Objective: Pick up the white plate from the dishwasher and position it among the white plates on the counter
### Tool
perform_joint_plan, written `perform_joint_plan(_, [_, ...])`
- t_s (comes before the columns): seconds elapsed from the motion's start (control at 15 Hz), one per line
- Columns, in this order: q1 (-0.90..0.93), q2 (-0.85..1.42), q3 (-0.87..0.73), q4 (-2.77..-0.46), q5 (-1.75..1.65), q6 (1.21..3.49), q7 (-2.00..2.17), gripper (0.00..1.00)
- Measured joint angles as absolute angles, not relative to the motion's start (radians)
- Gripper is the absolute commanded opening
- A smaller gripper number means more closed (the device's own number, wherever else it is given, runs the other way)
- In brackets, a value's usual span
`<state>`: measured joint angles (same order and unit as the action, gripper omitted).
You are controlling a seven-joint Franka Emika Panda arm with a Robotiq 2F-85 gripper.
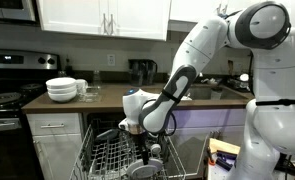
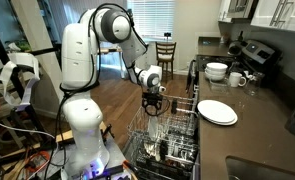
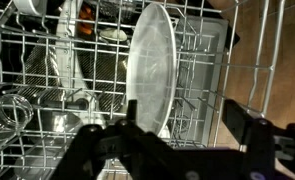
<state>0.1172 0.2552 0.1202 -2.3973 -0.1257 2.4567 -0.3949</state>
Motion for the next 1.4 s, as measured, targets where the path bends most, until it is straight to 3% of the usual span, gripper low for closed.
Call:
perform_joint_plan(0.33, [0.095,0.309,0.137,-2.363,-0.106,2.457,-0.428,0.67])
perform_joint_plan(0.73, [0.071,0.348,0.150,-2.339,-0.104,2.457,-0.449,0.76])
perform_joint_plan(0.87, [0.065,0.361,0.154,-2.330,-0.104,2.457,-0.455,0.74])
perform_joint_plan(0.93, [0.063,0.368,0.155,-2.326,-0.104,2.457,-0.459,0.64])
perform_joint_plan(1.07, [0.055,0.380,0.160,-2.318,-0.104,2.457,-0.467,0.62])
perform_joint_plan(1.2, [0.048,0.392,0.164,-2.311,-0.104,2.457,-0.472,0.54])
perform_joint_plan(1.27, [0.044,0.397,0.167,-2.308,-0.104,2.457,-0.474,0.40])
perform_joint_plan(1.4, [0.037,0.405,0.169,-2.304,-0.104,2.457,-0.478,0.25])
